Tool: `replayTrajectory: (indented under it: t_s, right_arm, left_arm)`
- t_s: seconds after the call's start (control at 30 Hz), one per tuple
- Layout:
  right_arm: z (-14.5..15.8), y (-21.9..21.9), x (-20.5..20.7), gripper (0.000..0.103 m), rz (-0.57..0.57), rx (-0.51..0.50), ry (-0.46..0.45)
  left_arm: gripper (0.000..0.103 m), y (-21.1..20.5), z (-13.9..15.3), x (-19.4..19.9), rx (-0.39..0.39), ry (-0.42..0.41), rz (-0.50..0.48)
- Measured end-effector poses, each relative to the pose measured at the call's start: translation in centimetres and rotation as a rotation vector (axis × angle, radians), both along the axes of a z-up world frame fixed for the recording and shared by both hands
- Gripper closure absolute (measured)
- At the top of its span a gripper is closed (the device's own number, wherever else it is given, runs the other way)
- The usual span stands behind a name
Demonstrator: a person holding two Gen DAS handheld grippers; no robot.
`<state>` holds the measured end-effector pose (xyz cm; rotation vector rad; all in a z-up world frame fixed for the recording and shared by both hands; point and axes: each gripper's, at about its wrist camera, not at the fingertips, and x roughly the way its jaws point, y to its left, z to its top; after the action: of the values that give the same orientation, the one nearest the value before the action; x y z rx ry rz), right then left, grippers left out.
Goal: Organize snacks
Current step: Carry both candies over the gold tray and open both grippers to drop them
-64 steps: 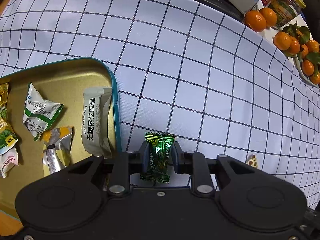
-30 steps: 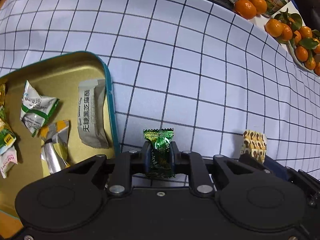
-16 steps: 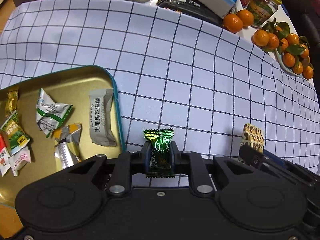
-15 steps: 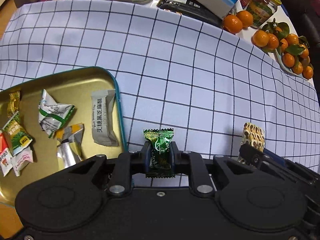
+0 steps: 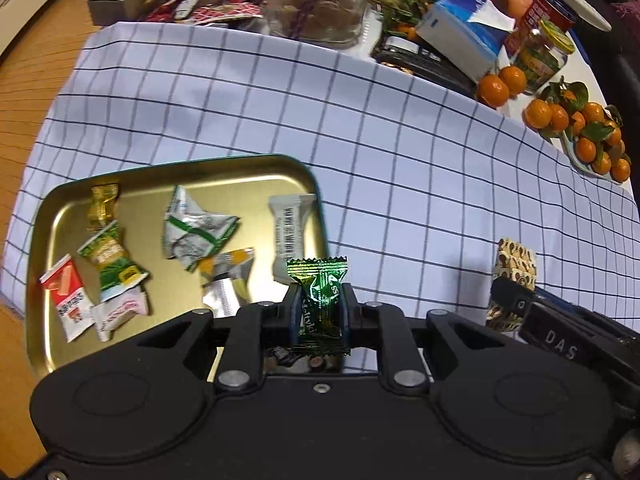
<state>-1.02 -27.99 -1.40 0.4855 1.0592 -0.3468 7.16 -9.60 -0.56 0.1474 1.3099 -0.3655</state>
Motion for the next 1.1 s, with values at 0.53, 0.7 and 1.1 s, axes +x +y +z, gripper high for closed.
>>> replayTrajectory:
  t_s: [0.53, 0.7, 1.1]
  right_arm:
    - [3.3, 7.1, 1.5, 0.071, 0.147, 0.070, -0.104]
    - [4.1, 9.8, 1.8, 0.071, 0.202, 0.070, -0.158]
    - [2.9, 12.3, 3.1, 0.071, 0.239, 0.033, -0.149]
  left_arm:
    - [0.078, 11.4, -0.8, 0.1, 0.060, -0.019, 0.255]
    - [0.078, 13.7, -1.6, -0.2, 0.093, -0.028, 0.306]
    - [0.078, 13.7, -1.8, 0.3, 0.064, -0.033, 0.296]
